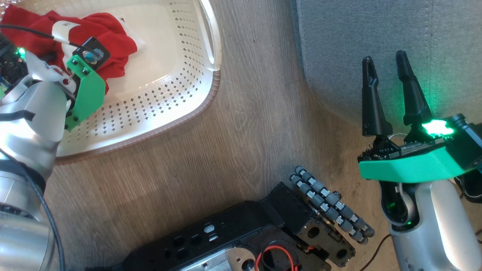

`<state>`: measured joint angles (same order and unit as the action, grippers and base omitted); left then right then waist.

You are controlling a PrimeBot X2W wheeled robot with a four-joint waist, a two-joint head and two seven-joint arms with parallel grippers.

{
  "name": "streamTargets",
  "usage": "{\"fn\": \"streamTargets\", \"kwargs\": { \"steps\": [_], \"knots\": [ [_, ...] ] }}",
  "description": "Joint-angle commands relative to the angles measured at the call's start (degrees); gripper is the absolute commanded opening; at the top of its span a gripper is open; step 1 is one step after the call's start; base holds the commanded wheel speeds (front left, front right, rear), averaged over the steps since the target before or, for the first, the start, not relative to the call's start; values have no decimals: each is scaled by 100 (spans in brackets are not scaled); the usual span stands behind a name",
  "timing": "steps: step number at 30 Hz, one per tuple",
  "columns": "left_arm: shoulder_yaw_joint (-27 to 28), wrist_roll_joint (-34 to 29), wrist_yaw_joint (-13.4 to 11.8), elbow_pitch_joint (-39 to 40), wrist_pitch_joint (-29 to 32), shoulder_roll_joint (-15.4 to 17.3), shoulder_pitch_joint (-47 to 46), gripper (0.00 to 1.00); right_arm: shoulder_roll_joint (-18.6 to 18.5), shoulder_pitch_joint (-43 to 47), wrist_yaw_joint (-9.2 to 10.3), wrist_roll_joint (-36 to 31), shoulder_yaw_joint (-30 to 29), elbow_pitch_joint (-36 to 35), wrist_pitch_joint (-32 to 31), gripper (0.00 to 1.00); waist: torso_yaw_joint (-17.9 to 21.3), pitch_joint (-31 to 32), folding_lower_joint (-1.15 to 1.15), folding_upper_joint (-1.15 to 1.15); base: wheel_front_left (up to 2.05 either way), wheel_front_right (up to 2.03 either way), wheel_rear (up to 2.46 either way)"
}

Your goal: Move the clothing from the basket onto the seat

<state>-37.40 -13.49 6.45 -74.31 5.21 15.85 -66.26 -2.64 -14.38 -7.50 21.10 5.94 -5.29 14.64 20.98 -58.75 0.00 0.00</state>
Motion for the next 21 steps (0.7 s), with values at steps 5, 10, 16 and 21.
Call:
{"fn": "streamTargets", "kwargs": {
  "steps": [5, 10, 16, 21],
  "knots": [
    [-3, 140, 52, 36, -8, 123, 44, 33, -24, 412, 1, -67, 36, -183, 36, 100, -32, -21, 0, 0, 0, 0, 0],
    [-40, 238, 73, 36, 65, 112, 51, 0, -24, 385, 1, -82, 28, -180, 36, 100, -46, -31, 0, 0, 0, 0, 0],
    [-56, 340, 49, 36, -147, 130, 37, 0, -24, 256, 1, -73, 27, -173, 36, 100, -43, 4, 0, 0, 0, 0, 0],
    [-29, 461, -4, 36, -363, 149, 98, 0, -24, -10, 1, 28, 14, -79, 36, 100, 18, 130, 0, 0, 0, 0, 0]
  ]
}}
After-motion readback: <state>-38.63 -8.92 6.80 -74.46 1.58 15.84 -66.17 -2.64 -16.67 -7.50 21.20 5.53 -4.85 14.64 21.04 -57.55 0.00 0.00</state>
